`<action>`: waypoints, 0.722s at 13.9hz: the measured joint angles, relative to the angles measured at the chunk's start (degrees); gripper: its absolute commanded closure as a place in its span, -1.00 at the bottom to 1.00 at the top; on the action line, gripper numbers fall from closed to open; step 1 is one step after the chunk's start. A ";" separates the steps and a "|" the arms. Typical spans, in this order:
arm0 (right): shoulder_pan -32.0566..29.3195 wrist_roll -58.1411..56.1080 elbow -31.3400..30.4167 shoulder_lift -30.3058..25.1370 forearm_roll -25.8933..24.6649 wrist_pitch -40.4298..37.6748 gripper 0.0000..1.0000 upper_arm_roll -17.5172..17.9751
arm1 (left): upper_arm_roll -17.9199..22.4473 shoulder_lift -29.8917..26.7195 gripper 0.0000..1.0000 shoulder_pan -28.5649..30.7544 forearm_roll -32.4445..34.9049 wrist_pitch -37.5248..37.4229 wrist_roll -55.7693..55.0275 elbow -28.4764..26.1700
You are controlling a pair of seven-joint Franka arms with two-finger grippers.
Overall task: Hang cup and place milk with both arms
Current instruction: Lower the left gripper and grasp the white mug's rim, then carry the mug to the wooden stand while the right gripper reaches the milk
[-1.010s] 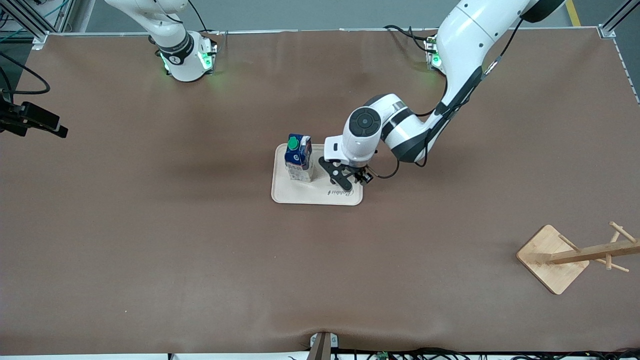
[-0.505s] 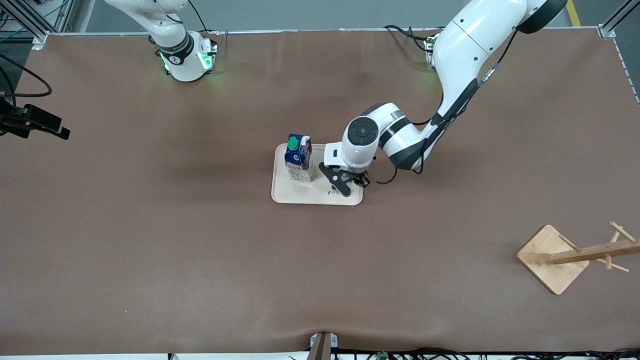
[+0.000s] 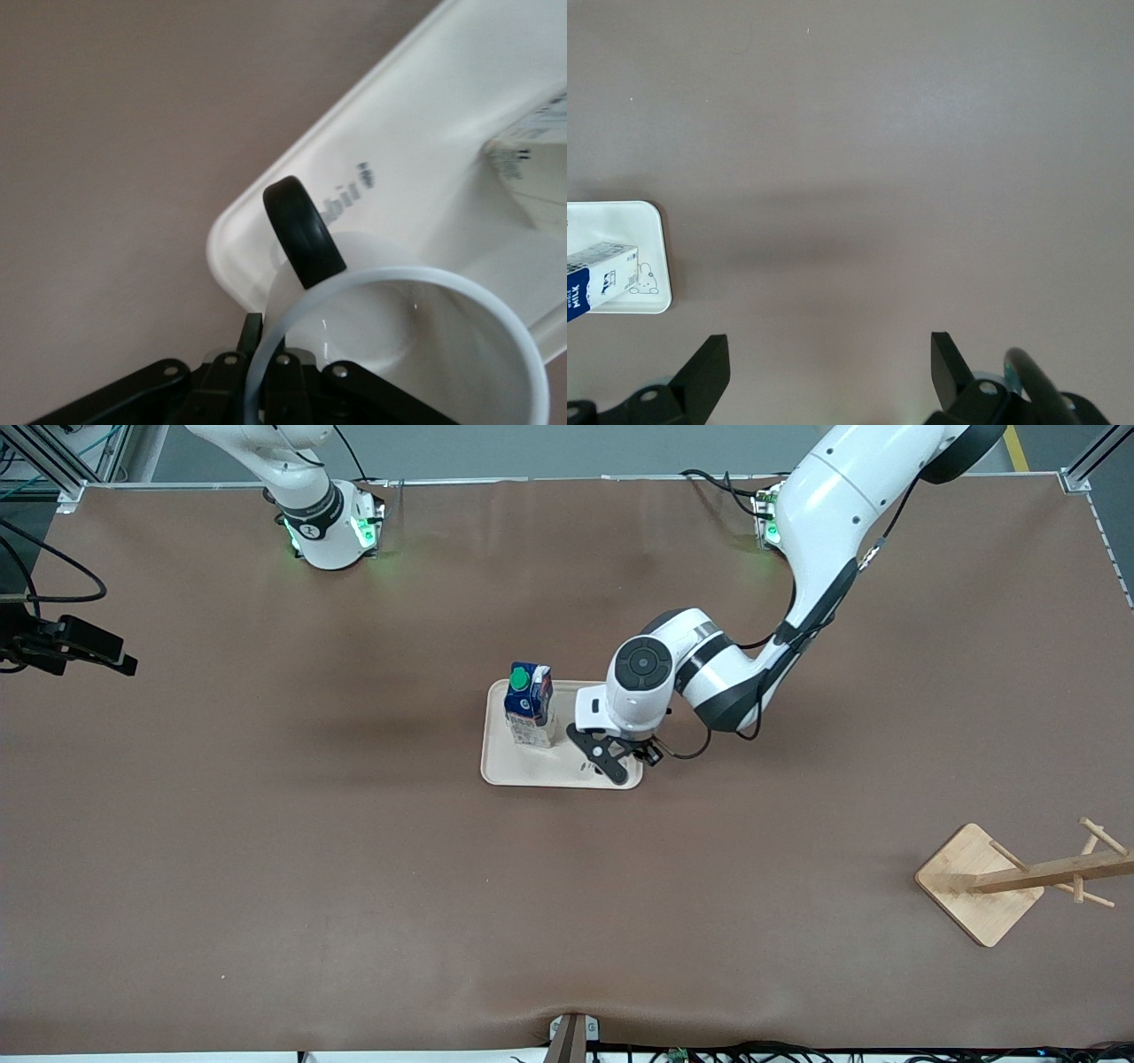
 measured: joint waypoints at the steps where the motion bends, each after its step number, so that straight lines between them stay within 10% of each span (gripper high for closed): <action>1: 0.01 -0.02 0.04 0.00 0.00 0.02 -1.00 0.02 | 0.02 -1.00 1.00 0.67 0.00 -2.54 -0.15 1.00; 10: 3.33 -0.34 0.71 4.63 0.03 1.14 -1.00 0.28 | -0.05 -10.57 1.00 14.85 -5.55 -28.67 -0.80 14.99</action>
